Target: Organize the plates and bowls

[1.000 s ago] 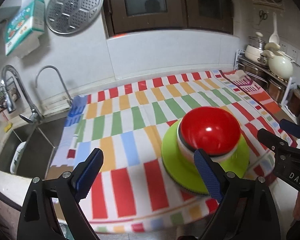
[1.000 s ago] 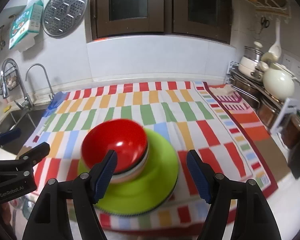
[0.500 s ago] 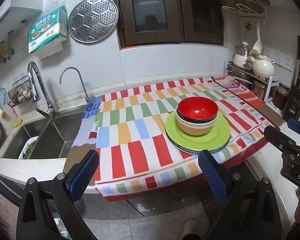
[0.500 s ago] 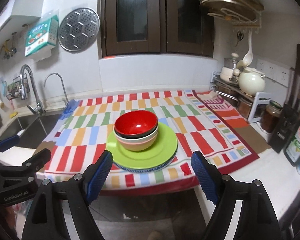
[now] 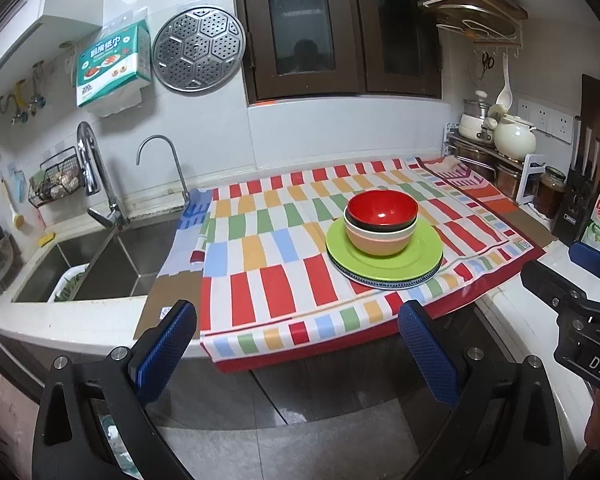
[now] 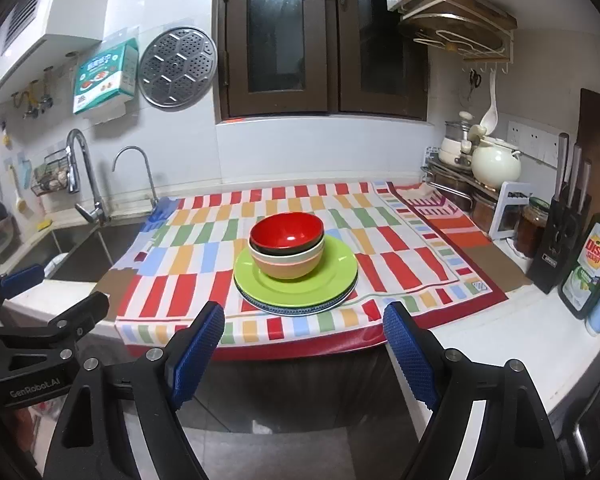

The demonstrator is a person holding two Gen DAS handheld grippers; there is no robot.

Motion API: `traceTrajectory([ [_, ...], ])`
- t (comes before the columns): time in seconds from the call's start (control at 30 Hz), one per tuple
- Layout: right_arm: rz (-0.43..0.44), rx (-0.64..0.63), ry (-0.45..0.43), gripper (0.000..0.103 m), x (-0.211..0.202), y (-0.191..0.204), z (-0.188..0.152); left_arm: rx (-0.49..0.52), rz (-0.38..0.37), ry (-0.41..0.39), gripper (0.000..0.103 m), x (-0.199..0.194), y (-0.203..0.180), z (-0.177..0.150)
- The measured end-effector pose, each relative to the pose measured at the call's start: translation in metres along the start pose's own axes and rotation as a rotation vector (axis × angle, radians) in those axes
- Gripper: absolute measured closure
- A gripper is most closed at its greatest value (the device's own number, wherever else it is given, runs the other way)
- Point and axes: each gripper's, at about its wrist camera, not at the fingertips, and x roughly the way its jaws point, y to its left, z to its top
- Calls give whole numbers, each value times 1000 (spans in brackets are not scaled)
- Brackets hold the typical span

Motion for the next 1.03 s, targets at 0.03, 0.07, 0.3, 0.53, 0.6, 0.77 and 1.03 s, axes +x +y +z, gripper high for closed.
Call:
traceTrajectory([
  [0.03, 4, -5, 0, 21, -2, -1, 0, -1, 7, 1, 0, -3, -2, -1],
  [0.07, 7, -9, -1, 21, -4, -1, 0, -3, 11, -1, 0, -7, -3, -2],
  [0.3, 17, -28, -4, 21, -23, -12, -7, 10, 45, -6, 0, -28, -17, -11],
  [0.53, 12, -45, -8, 21, -39, -21, -12, -5, 35, -2, 0, -44, -26, -16],
  [0.6, 12, -48, -16, 21, -43, -23, -13, -6, 39, -9, 0, -48, -28, -17],
  [0.77, 16, -48, -18, 21, -48, -25, -15, -12, 53, -15, 0, -54, -30, -20],
  [1.03, 17, -50, -19, 21, -51, -23, -17, -29, 60, -12, 0, -56, -29, -20],
])
